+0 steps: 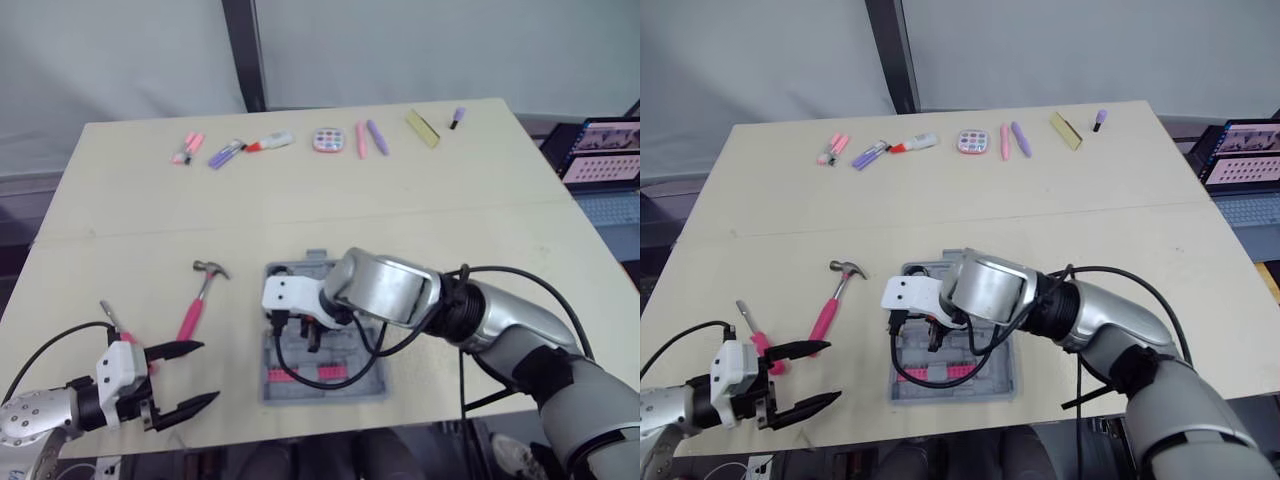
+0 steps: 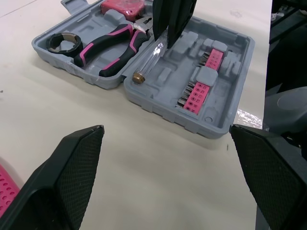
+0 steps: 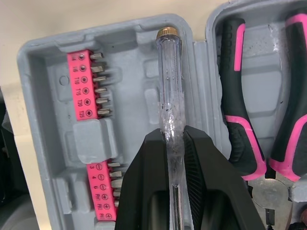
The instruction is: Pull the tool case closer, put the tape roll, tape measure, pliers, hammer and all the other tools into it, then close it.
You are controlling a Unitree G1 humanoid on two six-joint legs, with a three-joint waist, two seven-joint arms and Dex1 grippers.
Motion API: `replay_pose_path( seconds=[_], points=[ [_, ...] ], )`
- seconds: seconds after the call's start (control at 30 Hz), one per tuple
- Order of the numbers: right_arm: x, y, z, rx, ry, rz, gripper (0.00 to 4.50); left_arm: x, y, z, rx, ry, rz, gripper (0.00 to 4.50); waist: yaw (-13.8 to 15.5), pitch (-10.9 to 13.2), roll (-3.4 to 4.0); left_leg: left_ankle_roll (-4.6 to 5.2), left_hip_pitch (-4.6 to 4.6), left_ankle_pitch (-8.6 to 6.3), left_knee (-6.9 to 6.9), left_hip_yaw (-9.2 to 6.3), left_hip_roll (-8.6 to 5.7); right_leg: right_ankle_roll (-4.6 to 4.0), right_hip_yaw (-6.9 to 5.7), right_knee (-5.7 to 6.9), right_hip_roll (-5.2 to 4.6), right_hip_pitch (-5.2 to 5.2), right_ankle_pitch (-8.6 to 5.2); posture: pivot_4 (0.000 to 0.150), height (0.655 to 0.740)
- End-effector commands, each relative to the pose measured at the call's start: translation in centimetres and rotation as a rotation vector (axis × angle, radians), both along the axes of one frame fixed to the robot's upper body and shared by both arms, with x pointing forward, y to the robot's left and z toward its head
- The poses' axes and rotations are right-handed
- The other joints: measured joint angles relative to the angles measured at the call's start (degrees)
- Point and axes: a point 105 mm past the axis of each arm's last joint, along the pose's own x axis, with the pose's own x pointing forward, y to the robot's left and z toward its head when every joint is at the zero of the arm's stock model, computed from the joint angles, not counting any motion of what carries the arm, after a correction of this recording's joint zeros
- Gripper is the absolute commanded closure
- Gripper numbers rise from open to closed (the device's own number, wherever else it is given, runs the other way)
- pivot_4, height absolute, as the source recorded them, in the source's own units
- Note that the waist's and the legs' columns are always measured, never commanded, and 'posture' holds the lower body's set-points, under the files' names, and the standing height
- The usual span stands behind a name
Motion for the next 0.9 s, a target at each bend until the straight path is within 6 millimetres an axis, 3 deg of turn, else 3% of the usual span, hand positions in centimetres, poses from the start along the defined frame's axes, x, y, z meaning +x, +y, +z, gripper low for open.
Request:
replay_pose_path(
  seconds=[0.03, 0.53, 0.73, 0.9],
  points=[
    [-0.4, 0.5, 0.0, 0.001, -0.006, 0.041, 4.46, -0.2, -0.3, 0.5, 0.005, -0.02, -0.007, 0.0, 0.0, 0.0, 0.0, 0.0, 0.0, 0.0, 0.0, 0.0, 0.0, 0.0, 0.0, 0.0, 0.0, 0.0, 0.0, 0.15, 0.74],
    [-0.3, 0.8, -0.2, 0.001, -0.005, 0.045, 4.46, -0.2, -0.5, 0.5, -0.003, -0.024, -0.001, 0.0, 0.0, 0.0, 0.0, 0.0, 0.0, 0.0, 0.0, 0.0, 0.0, 0.0, -0.01, 0.0, 0.0, 0.0, 0.0, 0.15, 0.74],
    [-0.4, 0.8, 0.7, 0.018, -0.007, 0.051, 1.73, -0.1, -0.7, 0.6, -0.006, -0.025, -0.003, 0.0, 0.0, 0.0, 0.0, 0.0, 0.0, 0.0, 0.0, 0.0, 0.0, 0.0, 0.0, 0.0, 0.0, 0.0, 0.0, 0.15, 0.74],
    [-0.5, 0.6, 1.4, 0.03, -0.008, 0.05, 1.73, 0.0, -0.9, 0.7, -0.009, -0.024, -0.008, 0.0, 0.0, 0.0, 0.0, -0.01, 0.0, 0.0, 0.0, 0.0, 0.0, 0.0, 0.0, -0.01, 0.0, 0.0, 0.0, 0.15, 0.74]
  ],
)
